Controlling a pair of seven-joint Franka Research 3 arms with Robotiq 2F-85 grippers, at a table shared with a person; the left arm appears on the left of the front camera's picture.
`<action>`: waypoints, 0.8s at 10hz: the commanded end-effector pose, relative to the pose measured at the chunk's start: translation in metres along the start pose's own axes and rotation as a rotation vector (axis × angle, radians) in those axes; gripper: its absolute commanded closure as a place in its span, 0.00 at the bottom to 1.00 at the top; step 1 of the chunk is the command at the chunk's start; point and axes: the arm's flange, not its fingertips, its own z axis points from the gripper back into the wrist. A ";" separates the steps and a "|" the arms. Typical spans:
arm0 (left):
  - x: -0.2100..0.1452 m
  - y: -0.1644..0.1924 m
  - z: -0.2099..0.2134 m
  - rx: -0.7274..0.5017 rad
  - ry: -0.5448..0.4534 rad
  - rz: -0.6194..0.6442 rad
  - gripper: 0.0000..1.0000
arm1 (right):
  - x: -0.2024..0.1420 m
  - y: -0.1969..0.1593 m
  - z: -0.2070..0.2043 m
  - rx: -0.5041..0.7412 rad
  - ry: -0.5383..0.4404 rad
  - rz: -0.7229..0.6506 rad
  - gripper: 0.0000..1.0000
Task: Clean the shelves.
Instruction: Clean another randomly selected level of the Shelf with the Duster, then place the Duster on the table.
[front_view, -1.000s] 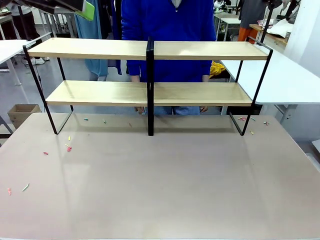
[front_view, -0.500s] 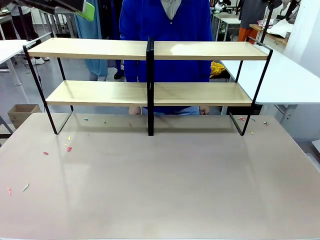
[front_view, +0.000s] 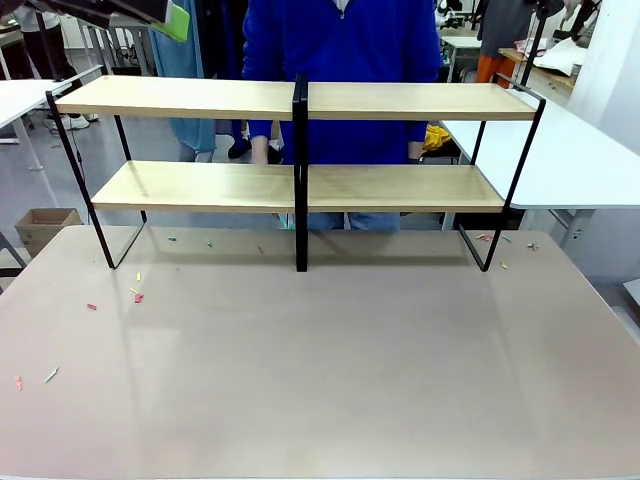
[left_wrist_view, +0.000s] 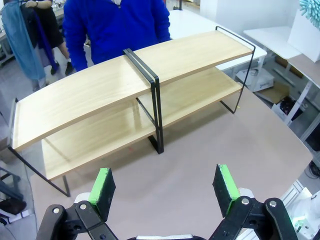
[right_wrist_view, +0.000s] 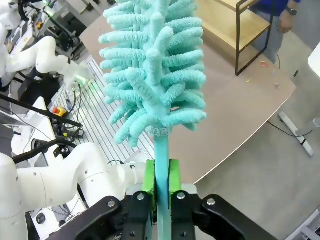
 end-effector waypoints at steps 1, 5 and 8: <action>-0.001 0.002 0.000 -0.003 -0.007 -0.004 0.00 | -0.001 0.004 0.005 -0.004 0.008 -0.008 0.88; -0.001 0.002 0.000 -0.003 -0.007 -0.004 0.00 | -0.001 0.004 0.005 -0.004 0.008 -0.008 0.88; -0.001 0.002 0.000 -0.003 -0.007 -0.004 0.00 | -0.001 0.004 0.005 -0.004 0.008 -0.008 0.88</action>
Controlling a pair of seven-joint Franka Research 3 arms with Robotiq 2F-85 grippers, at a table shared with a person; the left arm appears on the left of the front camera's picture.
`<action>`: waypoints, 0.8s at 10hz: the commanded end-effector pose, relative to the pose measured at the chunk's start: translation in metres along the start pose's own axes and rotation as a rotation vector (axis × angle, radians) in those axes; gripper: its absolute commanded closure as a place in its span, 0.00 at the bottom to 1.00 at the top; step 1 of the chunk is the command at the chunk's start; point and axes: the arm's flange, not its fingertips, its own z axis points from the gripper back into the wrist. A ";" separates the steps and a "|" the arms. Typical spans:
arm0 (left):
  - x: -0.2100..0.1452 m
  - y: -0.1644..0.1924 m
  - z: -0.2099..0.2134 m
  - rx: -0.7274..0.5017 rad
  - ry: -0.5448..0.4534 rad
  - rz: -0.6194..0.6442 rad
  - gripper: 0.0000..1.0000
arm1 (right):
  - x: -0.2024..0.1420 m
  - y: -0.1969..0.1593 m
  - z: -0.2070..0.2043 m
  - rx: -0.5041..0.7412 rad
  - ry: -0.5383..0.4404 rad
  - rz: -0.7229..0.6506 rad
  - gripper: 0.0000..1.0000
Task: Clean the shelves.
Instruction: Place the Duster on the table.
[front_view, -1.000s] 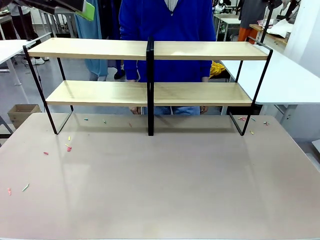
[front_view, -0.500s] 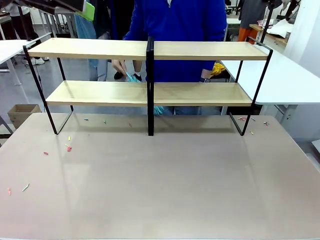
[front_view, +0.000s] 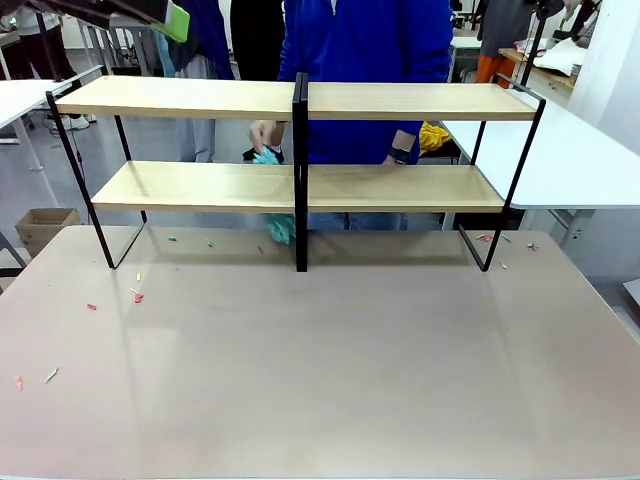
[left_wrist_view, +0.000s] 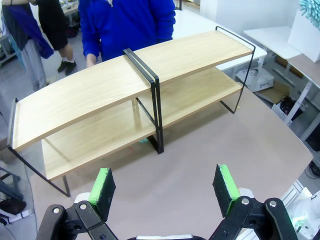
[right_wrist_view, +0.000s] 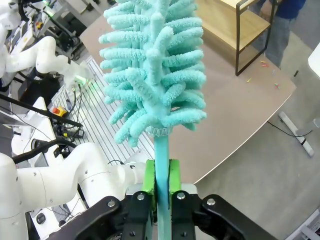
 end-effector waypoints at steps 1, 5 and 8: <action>-0.001 0.002 0.000 -0.003 -0.007 -0.004 0.00 | -0.001 0.004 0.005 -0.004 0.008 -0.008 0.88; 0.012 -0.017 0.010 -0.216 0.101 -0.076 0.00 | 0.024 0.011 -0.014 -0.013 0.093 0.144 0.88; -0.043 0.034 0.019 -0.428 0.292 0.133 0.00 | 0.054 0.025 -0.100 -0.024 0.407 0.431 0.88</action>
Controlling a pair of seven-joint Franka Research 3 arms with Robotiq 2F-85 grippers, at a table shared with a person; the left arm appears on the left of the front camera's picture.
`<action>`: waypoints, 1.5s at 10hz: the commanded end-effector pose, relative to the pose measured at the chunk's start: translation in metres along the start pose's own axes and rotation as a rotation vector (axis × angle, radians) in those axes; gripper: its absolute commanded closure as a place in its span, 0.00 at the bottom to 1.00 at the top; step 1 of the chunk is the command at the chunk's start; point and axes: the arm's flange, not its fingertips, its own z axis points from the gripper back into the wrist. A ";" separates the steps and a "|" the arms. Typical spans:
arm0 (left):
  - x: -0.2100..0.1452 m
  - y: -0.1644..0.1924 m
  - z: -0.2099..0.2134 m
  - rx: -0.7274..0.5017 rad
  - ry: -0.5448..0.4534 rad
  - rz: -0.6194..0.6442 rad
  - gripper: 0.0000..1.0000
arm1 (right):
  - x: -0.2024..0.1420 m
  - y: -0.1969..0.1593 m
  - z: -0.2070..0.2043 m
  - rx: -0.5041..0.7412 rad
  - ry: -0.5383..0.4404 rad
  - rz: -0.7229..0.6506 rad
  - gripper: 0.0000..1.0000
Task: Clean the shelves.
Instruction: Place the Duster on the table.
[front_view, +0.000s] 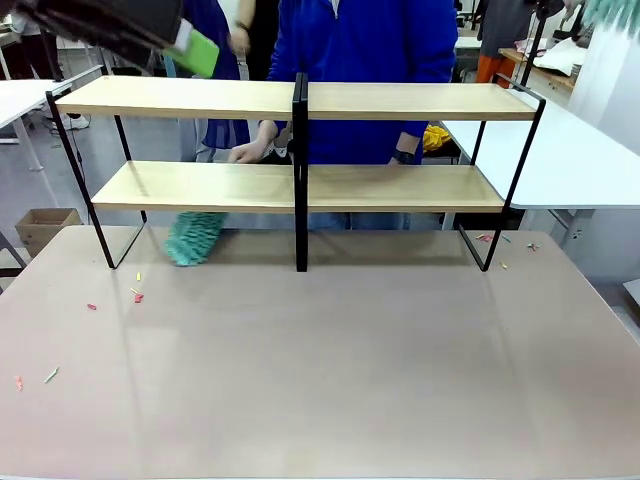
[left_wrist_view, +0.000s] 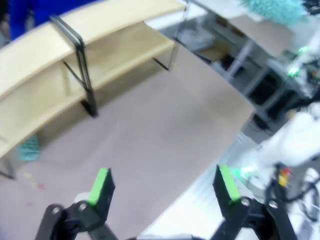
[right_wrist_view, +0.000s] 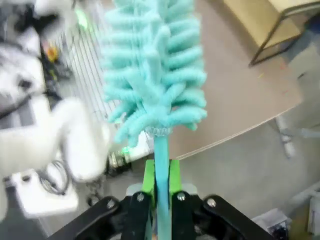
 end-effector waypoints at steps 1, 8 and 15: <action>-0.059 0.078 0.011 -0.087 0.071 0.255 0.00 | 0.001 -0.009 -0.073 -0.005 0.107 0.145 0.88; -0.227 0.220 -0.015 -0.292 -0.031 0.880 0.00 | 0.044 -0.034 -0.194 0.353 0.332 0.320 0.88; -0.160 0.272 0.049 -0.366 -0.099 0.797 0.00 | 0.062 -0.123 -0.405 0.308 0.249 0.305 0.88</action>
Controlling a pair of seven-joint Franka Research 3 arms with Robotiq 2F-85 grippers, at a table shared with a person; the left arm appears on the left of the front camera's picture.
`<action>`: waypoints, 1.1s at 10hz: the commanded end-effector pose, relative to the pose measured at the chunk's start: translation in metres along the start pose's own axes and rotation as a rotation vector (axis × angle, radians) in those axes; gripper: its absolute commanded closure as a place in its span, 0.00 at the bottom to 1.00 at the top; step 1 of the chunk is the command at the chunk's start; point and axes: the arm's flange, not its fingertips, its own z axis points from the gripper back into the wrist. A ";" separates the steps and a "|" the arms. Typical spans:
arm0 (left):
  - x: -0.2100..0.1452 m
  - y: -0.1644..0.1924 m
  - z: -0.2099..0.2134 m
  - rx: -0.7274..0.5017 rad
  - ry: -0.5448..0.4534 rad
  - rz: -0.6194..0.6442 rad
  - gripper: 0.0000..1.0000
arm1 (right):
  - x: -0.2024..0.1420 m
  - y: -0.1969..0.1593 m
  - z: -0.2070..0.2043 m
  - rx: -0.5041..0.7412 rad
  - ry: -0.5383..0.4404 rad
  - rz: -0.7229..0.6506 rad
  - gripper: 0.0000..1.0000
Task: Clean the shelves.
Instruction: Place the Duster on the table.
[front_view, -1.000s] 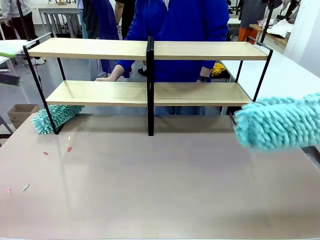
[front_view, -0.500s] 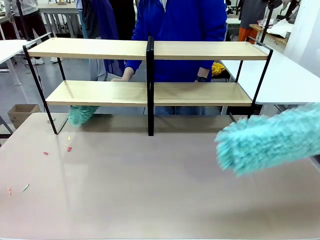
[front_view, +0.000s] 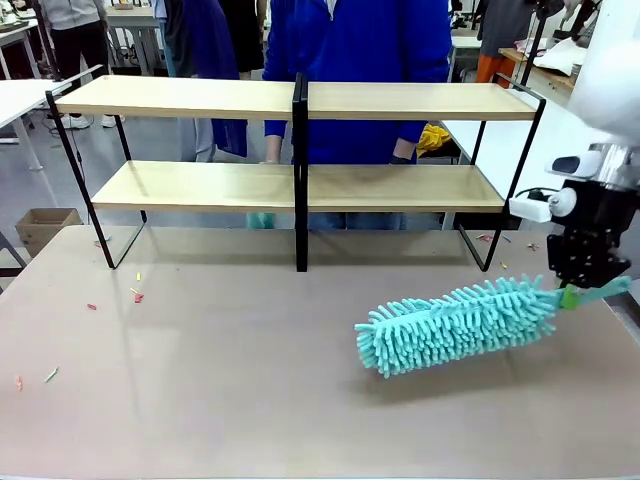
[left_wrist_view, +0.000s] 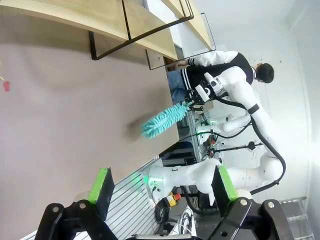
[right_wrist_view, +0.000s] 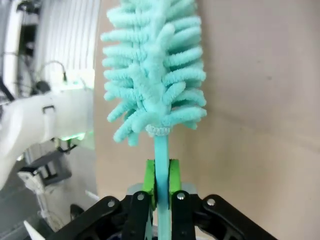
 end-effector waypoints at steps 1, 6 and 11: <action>0.002 0.001 -0.001 -0.016 -0.006 -0.020 0.00 | -0.012 0.000 0.004 -0.031 -0.067 -0.090 0.88; 0.002 0.001 -0.001 -0.016 -0.006 -0.020 0.00 | -0.019 -0.015 -0.010 0.097 -0.116 -0.103 0.88; 0.002 0.001 -0.001 -0.016 -0.006 -0.020 0.00 | -0.036 -0.035 -0.023 0.322 -0.206 -0.220 0.88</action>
